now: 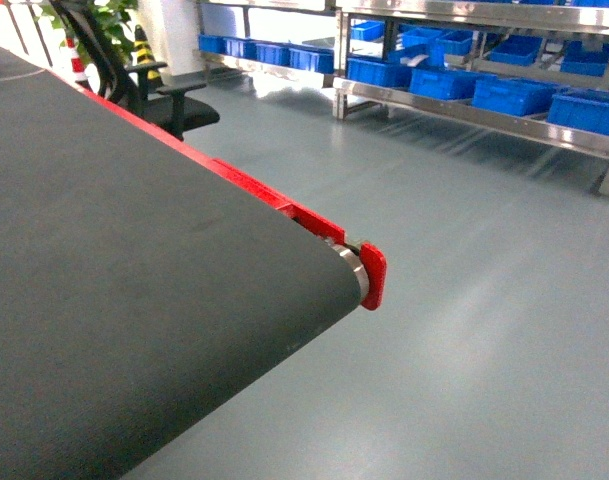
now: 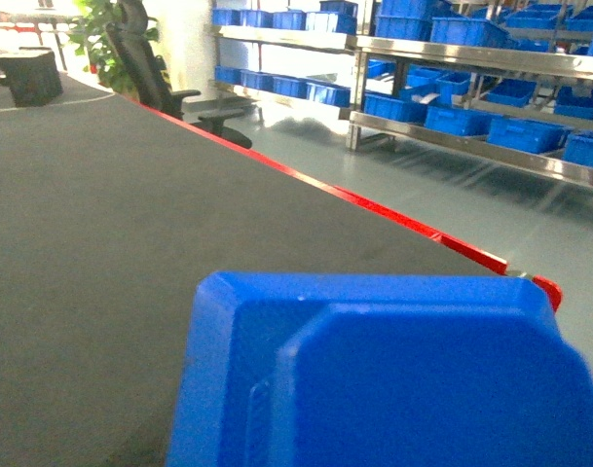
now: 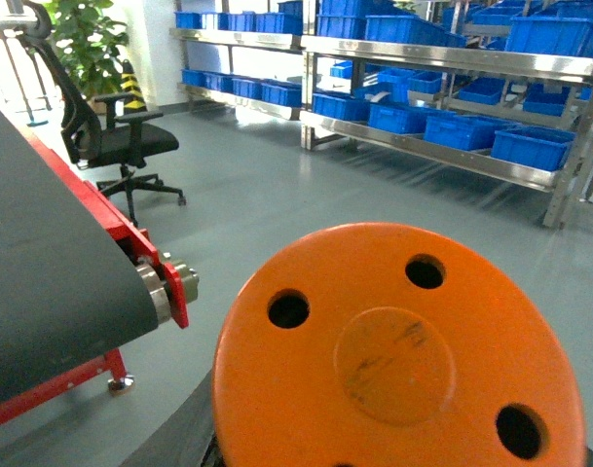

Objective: Sort blue parts and orange caps into right shelf containers

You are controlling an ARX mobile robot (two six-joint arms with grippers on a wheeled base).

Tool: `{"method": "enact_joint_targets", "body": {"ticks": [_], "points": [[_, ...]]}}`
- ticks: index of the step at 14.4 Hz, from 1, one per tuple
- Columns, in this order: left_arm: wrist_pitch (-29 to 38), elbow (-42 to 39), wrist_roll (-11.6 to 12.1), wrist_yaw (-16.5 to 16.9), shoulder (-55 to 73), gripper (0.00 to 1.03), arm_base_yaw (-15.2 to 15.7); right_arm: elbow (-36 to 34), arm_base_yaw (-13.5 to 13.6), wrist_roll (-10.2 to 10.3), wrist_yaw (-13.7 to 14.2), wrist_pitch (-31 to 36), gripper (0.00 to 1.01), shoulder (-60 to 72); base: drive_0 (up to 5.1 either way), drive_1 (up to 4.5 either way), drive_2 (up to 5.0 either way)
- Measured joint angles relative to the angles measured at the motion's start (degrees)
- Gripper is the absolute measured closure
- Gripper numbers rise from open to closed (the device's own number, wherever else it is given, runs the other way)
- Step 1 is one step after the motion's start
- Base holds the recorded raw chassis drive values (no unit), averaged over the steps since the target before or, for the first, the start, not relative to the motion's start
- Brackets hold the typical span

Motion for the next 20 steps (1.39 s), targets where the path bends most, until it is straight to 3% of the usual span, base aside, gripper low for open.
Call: {"method": "enact_joint_targets", "body": {"ticks": [20], "points": [[0.00, 0.00, 0.00, 0.00, 0.00, 0.60, 0.00, 0.00, 0.00, 0.00, 0.00, 0.00, 0.56, 0.00, -1.6, -1.63, -1.6]]}}
